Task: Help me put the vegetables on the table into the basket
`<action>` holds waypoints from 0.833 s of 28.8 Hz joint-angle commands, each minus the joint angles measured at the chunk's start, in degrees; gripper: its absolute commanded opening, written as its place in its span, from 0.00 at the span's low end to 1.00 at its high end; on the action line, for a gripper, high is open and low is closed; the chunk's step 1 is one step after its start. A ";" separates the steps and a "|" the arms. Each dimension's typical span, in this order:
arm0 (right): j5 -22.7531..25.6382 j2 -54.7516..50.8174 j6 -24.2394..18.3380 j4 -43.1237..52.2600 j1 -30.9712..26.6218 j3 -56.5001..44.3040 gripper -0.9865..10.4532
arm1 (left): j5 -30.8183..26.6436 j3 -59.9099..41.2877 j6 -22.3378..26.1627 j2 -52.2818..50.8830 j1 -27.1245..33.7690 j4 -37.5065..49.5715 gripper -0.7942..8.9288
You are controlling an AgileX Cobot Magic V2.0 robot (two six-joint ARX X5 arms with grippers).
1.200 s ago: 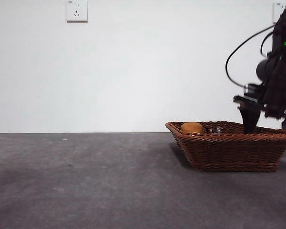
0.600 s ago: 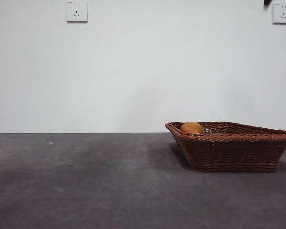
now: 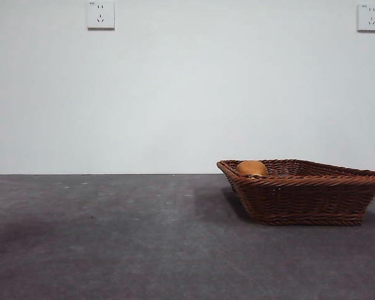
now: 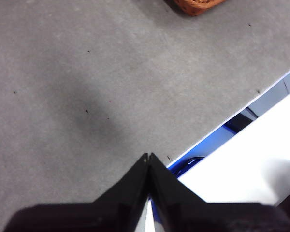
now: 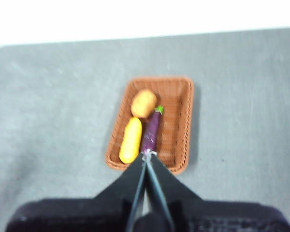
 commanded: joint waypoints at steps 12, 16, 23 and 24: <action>1.97 0.52 1.75 -1.44 0.09 -0.17 0.09 | 1.14 -0.11 -0.94 1.88 -0.13 0.35 0.07; 1.97 2.99 1.77 -1.44 0.09 -0.17 0.09 | 1.16 -0.11 -0.94 3.06 -0.15 0.35 0.07; 1.95 8.50 1.75 -1.44 0.09 -0.17 0.09 | 1.18 -0.11 -0.94 3.28 2.49 0.35 0.07; 1.95 9.29 1.77 -1.44 0.09 -0.17 0.09 | 1.18 -0.11 -0.77 3.28 3.76 0.35 0.07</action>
